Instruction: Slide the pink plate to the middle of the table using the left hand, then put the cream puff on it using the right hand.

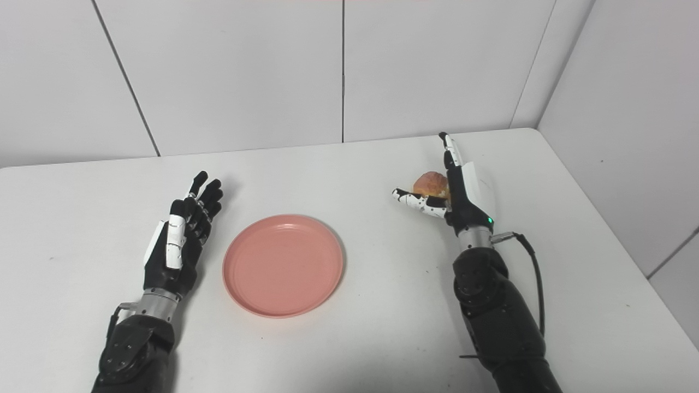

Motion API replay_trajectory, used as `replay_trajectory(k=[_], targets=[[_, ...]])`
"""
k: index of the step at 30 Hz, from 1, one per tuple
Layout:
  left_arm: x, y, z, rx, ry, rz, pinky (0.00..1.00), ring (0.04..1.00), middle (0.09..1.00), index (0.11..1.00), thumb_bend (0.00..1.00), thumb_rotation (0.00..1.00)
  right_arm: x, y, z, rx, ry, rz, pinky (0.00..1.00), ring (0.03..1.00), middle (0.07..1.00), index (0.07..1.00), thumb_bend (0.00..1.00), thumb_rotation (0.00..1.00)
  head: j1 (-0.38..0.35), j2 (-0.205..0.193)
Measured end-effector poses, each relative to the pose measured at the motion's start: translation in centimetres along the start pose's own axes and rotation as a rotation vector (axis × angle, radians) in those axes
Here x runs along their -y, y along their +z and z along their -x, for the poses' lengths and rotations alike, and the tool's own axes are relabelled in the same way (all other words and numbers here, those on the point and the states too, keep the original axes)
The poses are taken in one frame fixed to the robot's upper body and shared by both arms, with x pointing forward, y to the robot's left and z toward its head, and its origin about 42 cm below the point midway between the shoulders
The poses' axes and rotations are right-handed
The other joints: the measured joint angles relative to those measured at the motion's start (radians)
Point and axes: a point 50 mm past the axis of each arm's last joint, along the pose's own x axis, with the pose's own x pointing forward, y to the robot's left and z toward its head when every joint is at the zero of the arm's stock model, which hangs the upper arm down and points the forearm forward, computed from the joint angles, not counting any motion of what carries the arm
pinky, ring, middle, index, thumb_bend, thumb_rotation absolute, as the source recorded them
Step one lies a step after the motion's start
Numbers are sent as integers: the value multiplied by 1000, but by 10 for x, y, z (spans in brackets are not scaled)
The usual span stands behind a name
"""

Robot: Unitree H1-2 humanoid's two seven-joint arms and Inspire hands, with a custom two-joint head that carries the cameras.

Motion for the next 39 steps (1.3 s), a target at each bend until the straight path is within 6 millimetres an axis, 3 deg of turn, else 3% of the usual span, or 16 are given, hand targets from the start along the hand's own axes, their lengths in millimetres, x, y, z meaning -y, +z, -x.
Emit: replay_trajectory(k=[11,19,33,35,39], targets=[[0,1,2,-17,-8,5,1000,979,955,968,761,1000,3,-16,-2,-59,38,87,873,945,969,976,718,375,11,6],[1,1,3,-16,-11,4,1000,984,958,978,773,1000,0,-22,-2,-67,66,126,881,936,956,963,622,266,14,9],[2,2,10,-21,-12,6,1000,986,957,975,760,1000,-2,-18,-4,-51,91,145,695,791,839,847,527,20,18,21],[2,2,10,-23,-13,7,1000,982,953,972,760,1000,-1,-18,-4,-57,85,124,493,630,740,829,493,2,20,21],[2,2,10,-24,-13,7,1000,984,954,974,777,1000,3,-16,-7,-58,72,96,436,578,686,788,460,0,23,21]])
